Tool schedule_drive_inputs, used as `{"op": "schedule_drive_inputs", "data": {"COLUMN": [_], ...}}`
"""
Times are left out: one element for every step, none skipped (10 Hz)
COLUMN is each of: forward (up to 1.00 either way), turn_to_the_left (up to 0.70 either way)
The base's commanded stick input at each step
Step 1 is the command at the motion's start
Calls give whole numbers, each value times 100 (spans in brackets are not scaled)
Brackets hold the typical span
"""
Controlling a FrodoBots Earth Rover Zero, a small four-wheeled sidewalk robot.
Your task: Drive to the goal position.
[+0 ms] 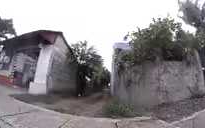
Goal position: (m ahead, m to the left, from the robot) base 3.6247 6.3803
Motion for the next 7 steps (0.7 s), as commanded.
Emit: {"op": "schedule_drive_inputs", "data": {"forward": [70, 70, 70, 70, 70, 70, 70], "turn_to_the_left": [27, 27, 27, 27, 27, 27, 27]}}
